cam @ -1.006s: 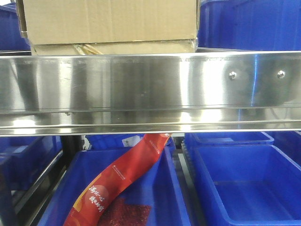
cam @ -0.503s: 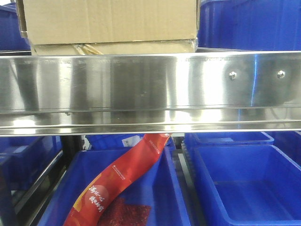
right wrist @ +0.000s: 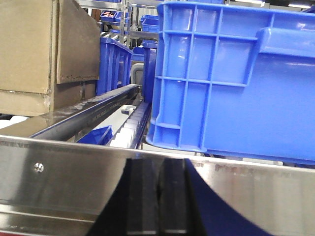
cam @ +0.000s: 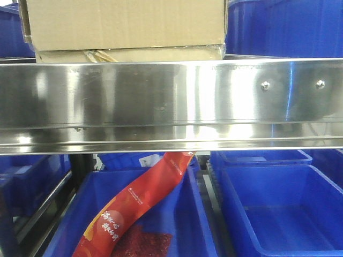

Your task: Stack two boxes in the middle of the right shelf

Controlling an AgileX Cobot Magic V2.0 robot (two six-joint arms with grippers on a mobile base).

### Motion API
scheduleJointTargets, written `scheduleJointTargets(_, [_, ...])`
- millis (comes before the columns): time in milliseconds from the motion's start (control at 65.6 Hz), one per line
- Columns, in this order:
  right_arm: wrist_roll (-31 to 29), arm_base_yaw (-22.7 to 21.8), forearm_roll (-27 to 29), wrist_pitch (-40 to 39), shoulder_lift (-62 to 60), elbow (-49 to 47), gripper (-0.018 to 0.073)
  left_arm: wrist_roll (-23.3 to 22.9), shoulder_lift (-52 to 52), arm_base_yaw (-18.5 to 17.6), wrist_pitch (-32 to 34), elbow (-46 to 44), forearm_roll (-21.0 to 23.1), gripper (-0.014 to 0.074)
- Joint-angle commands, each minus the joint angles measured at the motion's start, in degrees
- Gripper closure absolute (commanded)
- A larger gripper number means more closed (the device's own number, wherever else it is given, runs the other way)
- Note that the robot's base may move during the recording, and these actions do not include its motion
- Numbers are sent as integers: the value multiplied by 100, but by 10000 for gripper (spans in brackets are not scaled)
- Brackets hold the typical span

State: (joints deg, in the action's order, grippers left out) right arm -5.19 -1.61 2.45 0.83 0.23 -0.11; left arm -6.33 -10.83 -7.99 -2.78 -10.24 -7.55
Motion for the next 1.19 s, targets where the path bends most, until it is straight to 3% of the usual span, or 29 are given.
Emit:
scheduleJointTargets(0, [8, -23, 26, -140, -23, 11, 720, 72, 432, 231, 427, 375, 198, 699])
scheduleJointTargets(122, [8, -23, 26, -140, -23, 11, 720, 72, 1083, 592, 438, 866, 311, 699])
scheduleJointTargets(320, [8, -23, 26, -140, -23, 11, 720, 72, 1083, 924, 677, 1024, 323, 699])
scheduleJointTargets(1173, [8, -23, 26, -140, -23, 11, 720, 72, 1083, 928, 561, 1024, 323, 699])
